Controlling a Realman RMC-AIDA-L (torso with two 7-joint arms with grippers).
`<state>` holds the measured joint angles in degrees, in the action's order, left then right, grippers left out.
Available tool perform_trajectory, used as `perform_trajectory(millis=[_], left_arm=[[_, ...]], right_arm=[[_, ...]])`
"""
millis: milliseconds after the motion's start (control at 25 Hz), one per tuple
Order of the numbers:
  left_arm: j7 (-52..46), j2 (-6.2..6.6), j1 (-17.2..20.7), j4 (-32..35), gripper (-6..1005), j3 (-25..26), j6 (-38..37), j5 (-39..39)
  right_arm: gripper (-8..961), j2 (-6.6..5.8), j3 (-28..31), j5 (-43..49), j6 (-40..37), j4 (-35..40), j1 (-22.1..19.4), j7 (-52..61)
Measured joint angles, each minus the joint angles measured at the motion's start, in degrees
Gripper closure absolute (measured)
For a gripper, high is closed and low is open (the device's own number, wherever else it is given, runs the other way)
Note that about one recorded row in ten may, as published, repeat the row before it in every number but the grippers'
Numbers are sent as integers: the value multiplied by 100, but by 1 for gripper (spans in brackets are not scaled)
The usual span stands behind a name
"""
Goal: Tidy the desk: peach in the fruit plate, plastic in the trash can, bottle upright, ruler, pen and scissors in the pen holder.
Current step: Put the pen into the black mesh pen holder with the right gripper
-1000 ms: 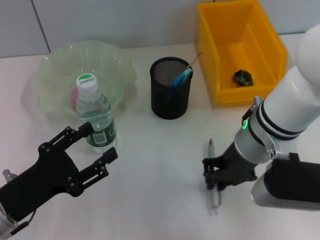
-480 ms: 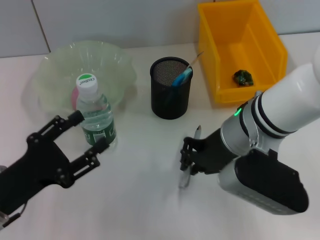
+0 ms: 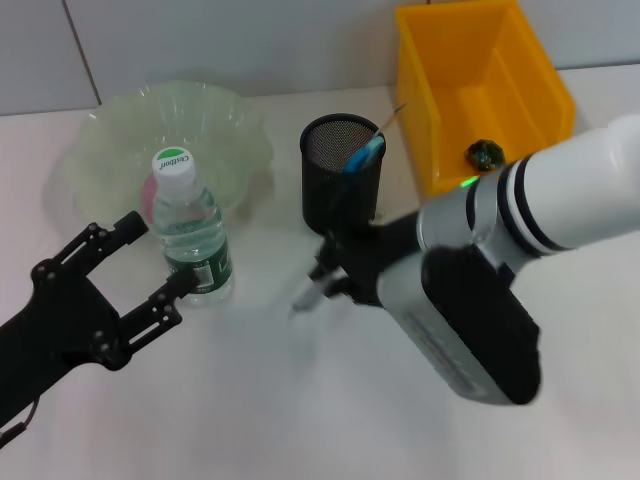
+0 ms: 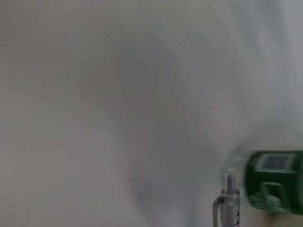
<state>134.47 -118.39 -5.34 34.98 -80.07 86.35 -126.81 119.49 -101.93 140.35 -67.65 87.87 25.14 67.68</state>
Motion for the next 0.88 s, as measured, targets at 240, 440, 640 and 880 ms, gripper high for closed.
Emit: perform_trajectory(millis=[240, 440, 640, 880], left_arm=[[0, -1, 57, 0, 214, 173, 323, 0], [0, 10, 117, 0, 214, 286, 622, 34], [0, 20, 170, 1, 214, 302, 717, 55], [0, 14, 199, 0, 214, 275, 783, 325]], right_arm=[[787, 0, 247, -435, 161, 559, -173, 944], [787, 14, 941, -1385, 207, 1188, -553, 1361], [787, 7, 1568, -2303, 283, 1231, -663, 1586], [787, -12, 2614, -4032, 526, 728, -821, 1624]])
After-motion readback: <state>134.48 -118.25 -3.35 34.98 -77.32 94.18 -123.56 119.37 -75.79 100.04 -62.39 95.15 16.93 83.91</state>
